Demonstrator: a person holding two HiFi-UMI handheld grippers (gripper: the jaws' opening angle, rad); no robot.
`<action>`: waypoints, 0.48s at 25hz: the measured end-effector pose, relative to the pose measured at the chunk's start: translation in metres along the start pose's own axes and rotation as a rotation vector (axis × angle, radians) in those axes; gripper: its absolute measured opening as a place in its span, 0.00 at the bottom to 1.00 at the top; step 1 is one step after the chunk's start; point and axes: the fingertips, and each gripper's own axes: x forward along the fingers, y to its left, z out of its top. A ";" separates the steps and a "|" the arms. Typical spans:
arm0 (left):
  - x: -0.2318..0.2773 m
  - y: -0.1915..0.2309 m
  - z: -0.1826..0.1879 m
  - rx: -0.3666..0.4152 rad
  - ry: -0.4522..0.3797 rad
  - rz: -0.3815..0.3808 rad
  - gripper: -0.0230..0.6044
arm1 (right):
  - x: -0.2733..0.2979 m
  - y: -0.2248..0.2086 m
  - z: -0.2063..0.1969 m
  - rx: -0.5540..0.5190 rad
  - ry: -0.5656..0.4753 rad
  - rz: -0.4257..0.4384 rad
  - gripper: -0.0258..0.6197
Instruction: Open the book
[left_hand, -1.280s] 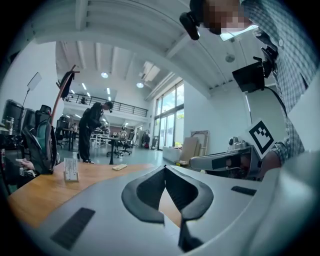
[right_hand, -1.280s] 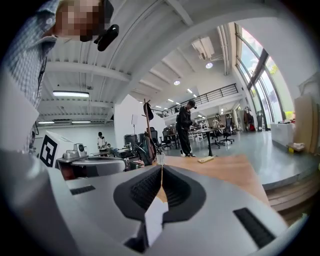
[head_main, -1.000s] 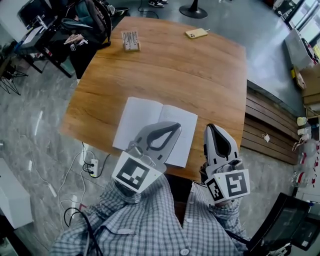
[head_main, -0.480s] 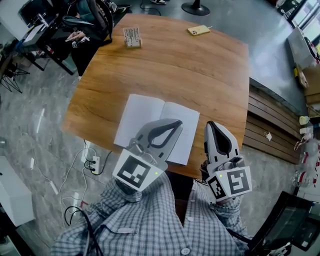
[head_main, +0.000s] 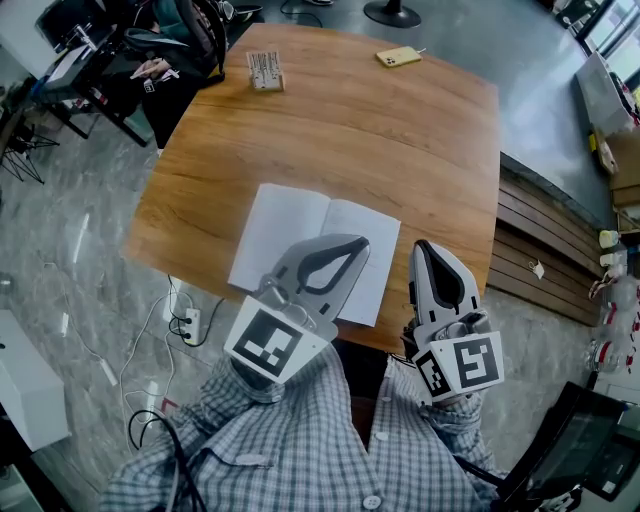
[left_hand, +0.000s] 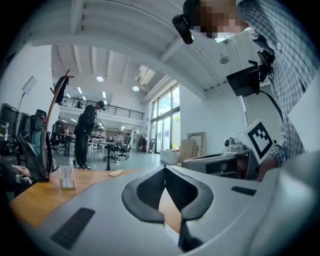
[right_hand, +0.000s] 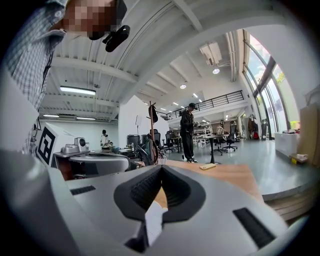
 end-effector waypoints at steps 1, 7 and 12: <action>0.000 0.000 0.000 0.001 0.003 -0.001 0.05 | 0.000 0.000 0.000 0.000 0.001 0.000 0.07; 0.000 -0.001 0.000 0.000 0.013 -0.007 0.05 | 0.001 0.002 0.000 -0.021 0.006 -0.002 0.07; -0.001 -0.002 -0.001 0.005 0.014 -0.011 0.05 | 0.002 0.006 -0.001 -0.047 0.013 0.002 0.07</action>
